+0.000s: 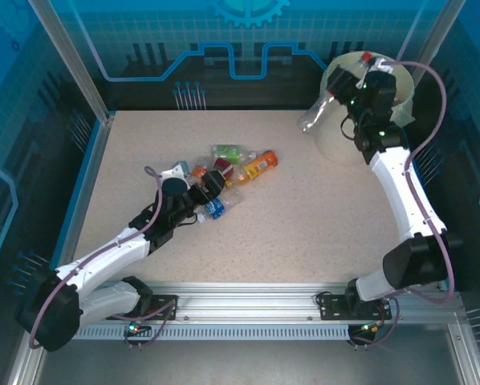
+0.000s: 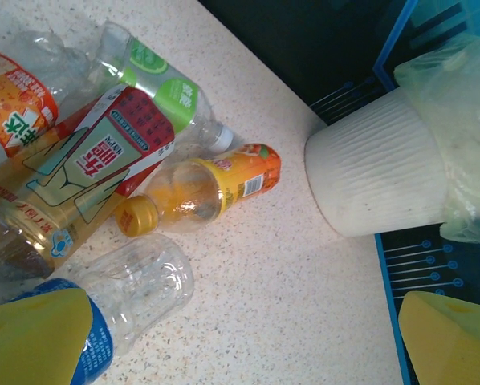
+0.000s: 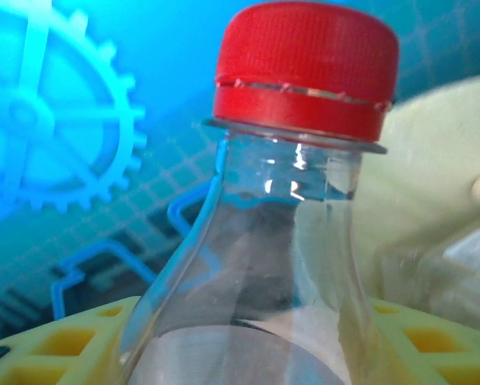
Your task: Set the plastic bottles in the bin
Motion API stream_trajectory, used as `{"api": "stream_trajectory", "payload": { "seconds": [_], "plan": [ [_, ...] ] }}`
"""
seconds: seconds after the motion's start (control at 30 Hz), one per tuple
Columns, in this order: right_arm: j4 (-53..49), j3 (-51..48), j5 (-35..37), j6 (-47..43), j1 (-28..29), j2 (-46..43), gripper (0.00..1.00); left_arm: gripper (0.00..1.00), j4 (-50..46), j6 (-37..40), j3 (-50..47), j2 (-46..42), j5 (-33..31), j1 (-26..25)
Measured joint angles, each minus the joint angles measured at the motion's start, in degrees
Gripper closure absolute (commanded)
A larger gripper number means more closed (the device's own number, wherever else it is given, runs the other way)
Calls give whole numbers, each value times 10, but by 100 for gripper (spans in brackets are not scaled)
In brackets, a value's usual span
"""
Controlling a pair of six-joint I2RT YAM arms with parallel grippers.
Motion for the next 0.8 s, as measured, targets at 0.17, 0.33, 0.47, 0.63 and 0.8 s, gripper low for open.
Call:
{"api": "stream_trajectory", "payload": {
  "seconds": [0.17, 0.33, 0.47, 0.63, 0.8],
  "plan": [
    [47, 84, 71, -21, -23, 66, 57, 1, -4, 0, -8, -27, -7, 0],
    [90, 176, 152, -49, -38, 146, 57, 1, -10, 0, -17, -38, -15, 0],
    [160, 207, 226, -108, -38, 199, 57, 1, -12, -2, -23, -39, -23, 0],
    [230, 227, 294, -196, -32, 262, 57, 1, -12, -9, -27, -39, -27, 0],
    [285, 250, 315, -307, -17, 320, 57, 1, -12, -11, -27, -38, -28, 0]
  ]
}}
